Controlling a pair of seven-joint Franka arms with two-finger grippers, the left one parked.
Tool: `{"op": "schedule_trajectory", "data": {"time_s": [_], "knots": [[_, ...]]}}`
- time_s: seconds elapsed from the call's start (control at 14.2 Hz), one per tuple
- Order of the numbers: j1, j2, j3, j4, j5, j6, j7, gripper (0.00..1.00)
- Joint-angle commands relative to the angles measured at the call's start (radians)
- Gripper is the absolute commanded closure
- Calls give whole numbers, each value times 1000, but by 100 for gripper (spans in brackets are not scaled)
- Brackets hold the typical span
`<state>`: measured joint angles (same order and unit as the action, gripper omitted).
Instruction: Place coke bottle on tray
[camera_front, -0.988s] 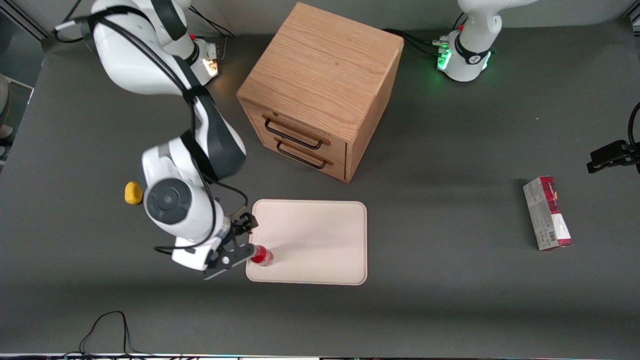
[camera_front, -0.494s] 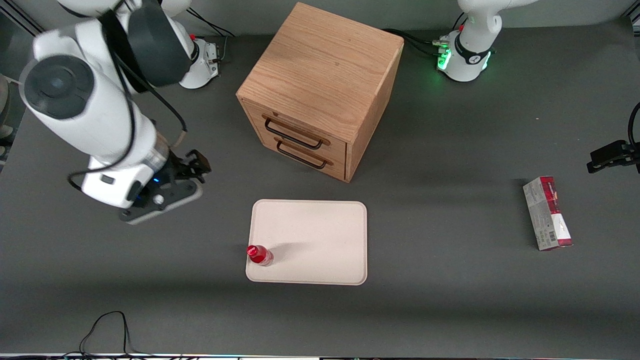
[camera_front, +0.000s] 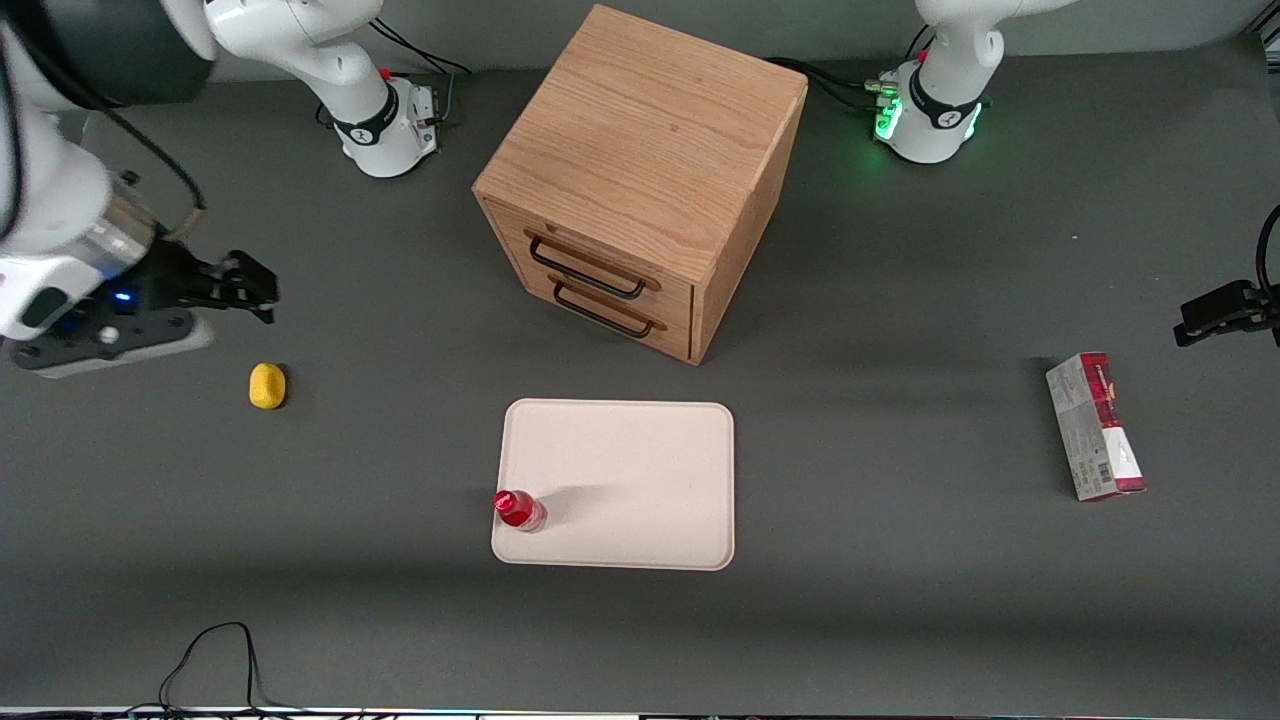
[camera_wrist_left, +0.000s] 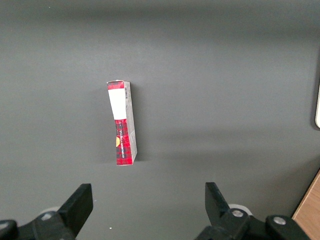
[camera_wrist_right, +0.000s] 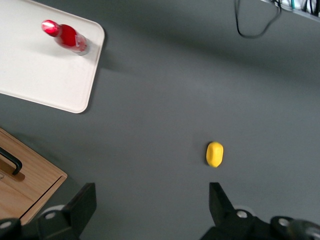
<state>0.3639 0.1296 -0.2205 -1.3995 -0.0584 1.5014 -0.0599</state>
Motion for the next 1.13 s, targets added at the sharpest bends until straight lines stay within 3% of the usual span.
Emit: {"op": "schedule_trajectory", "data": {"time_s": [0.0, 0.21, 0.64, 0.71, 0.85, 0.92, 1.06], "knots": [[12, -91, -88, -130, 54, 51, -34, 0], [10, -113, -122, -131, 54, 51, -43, 0], [-71, -157, -96, -134, 43, 88, -35, 0], [-112, -172, -51, -150, 40, 80, -35, 0], [-292, -202, 120, -187, 40, 62, -41, 0], [-345, -202, 160, -182, 40, 57, -44, 0], [-349, -194, 164, -184, 38, 48, -46, 0]]}}
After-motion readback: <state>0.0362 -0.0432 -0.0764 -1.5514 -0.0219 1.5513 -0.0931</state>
